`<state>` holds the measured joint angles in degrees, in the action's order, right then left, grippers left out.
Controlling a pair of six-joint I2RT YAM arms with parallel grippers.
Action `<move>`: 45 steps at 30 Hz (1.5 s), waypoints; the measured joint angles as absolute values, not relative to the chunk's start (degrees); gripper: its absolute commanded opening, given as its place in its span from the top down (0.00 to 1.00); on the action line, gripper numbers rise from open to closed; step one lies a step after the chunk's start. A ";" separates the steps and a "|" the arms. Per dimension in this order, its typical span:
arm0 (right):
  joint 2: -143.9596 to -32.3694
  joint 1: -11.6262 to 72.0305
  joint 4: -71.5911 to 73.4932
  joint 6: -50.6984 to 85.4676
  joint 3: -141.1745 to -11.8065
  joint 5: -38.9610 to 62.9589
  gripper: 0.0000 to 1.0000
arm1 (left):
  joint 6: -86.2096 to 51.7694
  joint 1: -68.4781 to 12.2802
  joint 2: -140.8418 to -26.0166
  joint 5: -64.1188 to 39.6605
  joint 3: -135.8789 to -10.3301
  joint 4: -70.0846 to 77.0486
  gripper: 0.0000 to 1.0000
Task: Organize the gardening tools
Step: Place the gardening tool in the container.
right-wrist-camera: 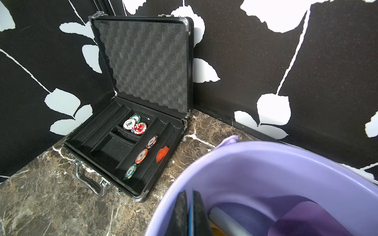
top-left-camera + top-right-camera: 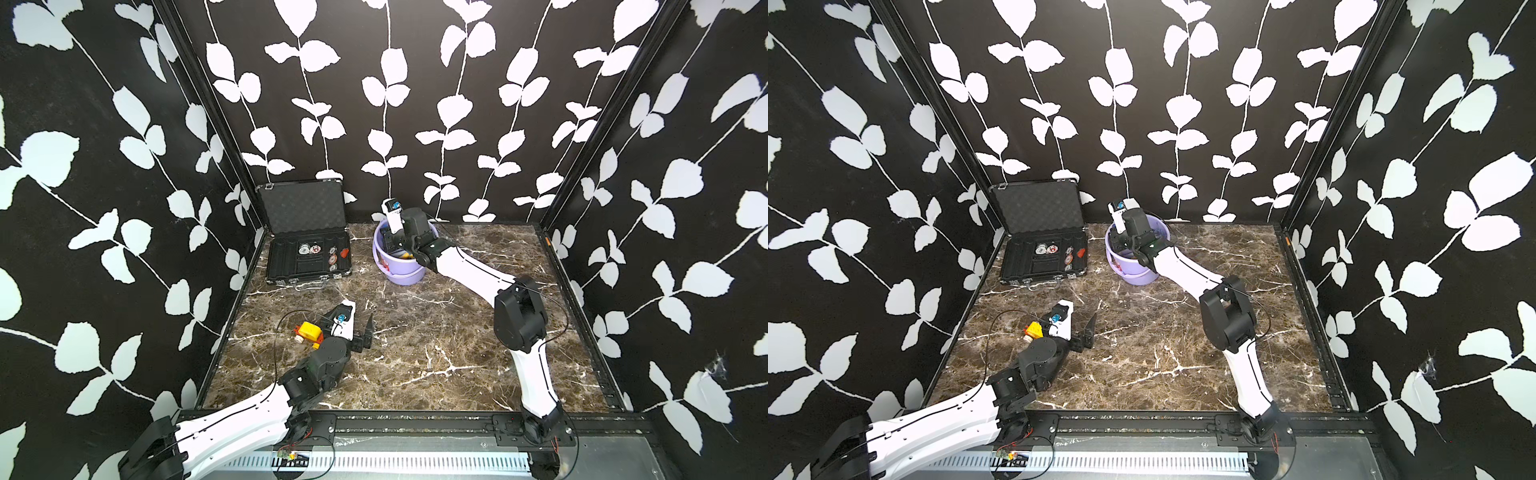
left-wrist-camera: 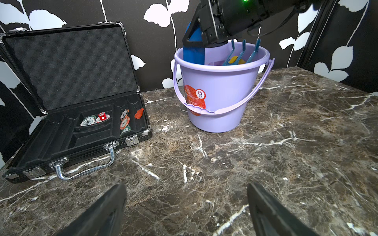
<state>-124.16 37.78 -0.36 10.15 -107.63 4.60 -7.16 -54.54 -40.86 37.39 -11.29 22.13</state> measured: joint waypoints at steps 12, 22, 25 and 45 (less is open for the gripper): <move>-125.67 36.97 -5.37 13.67 -109.69 3.03 0.99 | -7.53 -54.54 -44.12 36.99 -11.29 22.15 0.06; -125.99 35.99 -13.08 14.44 -111.39 0.05 0.68 | -9.78 -54.19 -44.69 37.85 -12.64 19.35 0.06; -125.93 35.99 -17.12 14.11 -111.33 -0.03 0.54 | -10.70 -53.87 -44.69 38.48 -12.88 18.72 0.06; -101.32 35.68 -21.15 11.42 -100.25 -5.89 0.14 | -13.06 -51.24 -44.07 42.28 -13.93 15.88 0.01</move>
<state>-101.32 35.68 -21.15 11.42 -100.25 -5.89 -13.06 -51.24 -44.07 42.28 -13.93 15.88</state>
